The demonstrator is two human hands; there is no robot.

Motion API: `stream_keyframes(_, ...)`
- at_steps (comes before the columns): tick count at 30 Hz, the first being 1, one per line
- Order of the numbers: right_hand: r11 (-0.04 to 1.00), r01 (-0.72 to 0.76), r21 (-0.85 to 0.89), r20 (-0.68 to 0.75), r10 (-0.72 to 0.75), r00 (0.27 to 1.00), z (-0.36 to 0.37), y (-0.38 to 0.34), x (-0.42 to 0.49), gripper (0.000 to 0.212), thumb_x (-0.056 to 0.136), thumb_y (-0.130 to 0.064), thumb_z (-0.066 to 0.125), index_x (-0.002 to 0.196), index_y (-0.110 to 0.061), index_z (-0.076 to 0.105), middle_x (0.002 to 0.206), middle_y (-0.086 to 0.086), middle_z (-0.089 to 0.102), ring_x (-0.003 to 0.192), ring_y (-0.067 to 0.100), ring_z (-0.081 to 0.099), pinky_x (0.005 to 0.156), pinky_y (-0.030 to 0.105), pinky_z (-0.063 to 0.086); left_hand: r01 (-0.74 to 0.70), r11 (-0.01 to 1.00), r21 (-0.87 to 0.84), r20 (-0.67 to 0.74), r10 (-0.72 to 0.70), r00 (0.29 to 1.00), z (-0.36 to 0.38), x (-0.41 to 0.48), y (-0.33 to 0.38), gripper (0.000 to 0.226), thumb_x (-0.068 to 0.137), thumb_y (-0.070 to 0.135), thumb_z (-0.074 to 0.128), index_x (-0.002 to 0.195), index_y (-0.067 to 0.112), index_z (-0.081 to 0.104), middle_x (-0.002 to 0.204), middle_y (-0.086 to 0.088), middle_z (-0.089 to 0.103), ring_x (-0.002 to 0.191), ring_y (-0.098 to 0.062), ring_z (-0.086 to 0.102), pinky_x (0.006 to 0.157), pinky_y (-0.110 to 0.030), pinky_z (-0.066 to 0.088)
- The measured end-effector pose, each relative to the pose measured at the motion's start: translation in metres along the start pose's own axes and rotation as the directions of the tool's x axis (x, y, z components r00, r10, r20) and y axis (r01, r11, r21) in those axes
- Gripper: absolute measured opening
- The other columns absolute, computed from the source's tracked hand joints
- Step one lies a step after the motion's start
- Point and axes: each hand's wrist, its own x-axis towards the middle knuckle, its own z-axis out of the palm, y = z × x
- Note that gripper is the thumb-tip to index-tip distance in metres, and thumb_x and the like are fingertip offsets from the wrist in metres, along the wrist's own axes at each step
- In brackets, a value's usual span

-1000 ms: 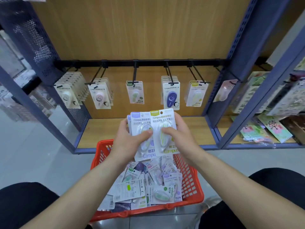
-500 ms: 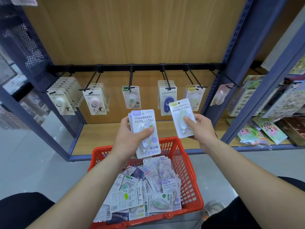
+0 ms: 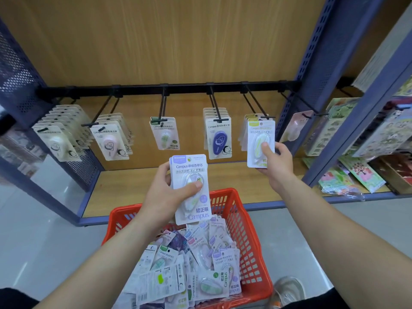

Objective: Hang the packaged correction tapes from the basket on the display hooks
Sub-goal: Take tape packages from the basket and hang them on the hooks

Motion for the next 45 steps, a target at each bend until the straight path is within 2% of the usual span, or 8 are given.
stream_keyframes(6, 0.999, 0.040, 0.024, -0.050, -0.039, 0.998, 0.007, 0.002, 0.010, 0.005, 0.101, -0.029, 0.063, 0.101, -0.024, 0.062, 0.102, -0.005, 0.069, 0.093, 0.018, 0.072, 0.073, 0.042, 0.064, 0.012, 1.000, -0.008, 0.020, -0.012, 1.000, -0.004, 0.009, -0.006, 0.060, 0.081, 0.003, 0.081, 0.131, 0.021, 0.055, 0.104, 0.003, 0.078, 0.086, -0.012, 0.077, 0.059, -0.021, 0.057)
stream_keyframes(14, 0.970, -0.018, -0.241, -0.107, -0.008, 0.994, 0.018, 0.004, 0.030, 0.031, 0.097, -0.042, 0.062, 0.121, -0.023, 0.063, 0.099, -0.008, 0.063, 0.084, 0.014, 0.062, 0.077, 0.044, 0.063, 0.004, 1.000, -0.025, 0.019, -0.004, 1.000, -0.009, 0.013, -0.009, 0.063, 0.080, 0.007, 0.083, 0.133, 0.023, 0.053, 0.111, -0.001, 0.076, 0.091, -0.016, 0.077, 0.062, -0.026, 0.060)
stream_keyframes(18, 0.875, -0.084, -0.476, -0.173, 0.000, 0.985, 0.023, 0.013, 0.013, 0.056, 0.095, -0.047, 0.064, 0.141, -0.018, 0.050, 0.129, 0.001, 0.053, 0.103, 0.022, 0.054, 0.084, 0.038, 0.045, 0.005, 0.999, -0.039, 0.023, -0.004, 1.000, -0.013, 0.014, -0.010, 0.062, 0.081, 0.009, 0.083, 0.132, 0.026, 0.052, 0.112, -0.001, 0.076, 0.090, -0.015, 0.077, 0.061, -0.025, 0.059)
stream_keyframes(23, 0.962, 0.095, -0.256, 0.329, -0.005, 0.944, 0.058, 0.035, -0.086, 0.010, 0.100, -0.024, 0.062, 0.104, -0.018, 0.069, 0.096, 0.003, 0.075, 0.085, 0.015, 0.071, 0.080, 0.038, 0.057, -0.005, 0.999, -0.035, -0.013, 0.005, 1.000, -0.024, 0.020, -0.012, 0.062, 0.081, 0.013, 0.084, 0.131, 0.025, 0.052, 0.115, -0.001, 0.075, 0.094, -0.016, 0.076, 0.070, -0.032, 0.063)
stream_keyframes(27, 0.966, 0.187, -0.178, 0.622, -0.037, 0.782, 0.091, 0.032, -0.144, 0.023, 0.096, -0.026, 0.069, 0.120, -0.024, 0.066, 0.104, -0.011, 0.076, 0.092, 0.015, 0.072, 0.084, 0.030, 0.057, -0.033, 0.996, -0.083, -0.074, 0.027, 0.997, -0.045, 0.021, -0.010, 0.073, 0.073, 0.020, 0.091, 0.135, 0.023, 0.051, 0.119, -0.003, 0.074, 0.105, -0.024, 0.074, 0.089, -0.048, 0.060)
stream_keyframes(35, 0.948, 0.233, -0.217, 0.594, -0.061, 0.802, 0.117, 0.033, -0.177, 0.038, 0.081, -0.027, 0.085, 0.116, -0.032, 0.069, 0.098, -0.011, 0.078, 0.089, 0.014, 0.075, 0.084, 0.043, 0.061, -0.084, 0.986, -0.144, -0.132, 0.065, 0.989, -0.072, 0.002, -0.012, 0.078, 0.069, 0.025, 0.085, 0.138, 0.023, 0.048, 0.106, 0.007, 0.078, 0.098, -0.018, 0.076, 0.079, -0.037, 0.061)
stream_keyframes(41, 0.992, 0.084, -0.096, 0.508, -0.024, 0.861, 0.119, 0.027, -0.184, 0.027, 0.089, -0.018, 0.078, 0.113, -0.015, 0.065, 0.102, -0.001, 0.079, 0.091, 0.014, 0.075, 0.080, 0.028, 0.058, -0.072, 0.992, -0.100, -0.083, 0.064, 0.994, -0.086, -0.001, -0.013, 0.064, 0.088, 0.001, 0.073, 0.141, 0.024, 0.045, 0.118, 0.006, 0.073, 0.106, -0.014, 0.073, 0.083, -0.035, 0.057)
stream_keyframes(45, 0.999, 0.041, -0.023, 0.463, -0.026, 0.886, 0.110, 0.004, -0.184, 0.028, 0.092, -0.018, 0.074, 0.113, -0.012, 0.057, 0.096, 0.004, 0.078, 0.084, 0.019, 0.076, 0.062, 0.031, 0.061, -0.104, 0.993, -0.055, -0.012, 0.104, 0.995, -0.087, -0.002, 0.000, 0.067, 0.088, -0.008, 0.069, 0.141, 0.026, 0.045, 0.123, -0.002, 0.072, 0.109, -0.025, 0.072, 0.091, -0.050, 0.057)
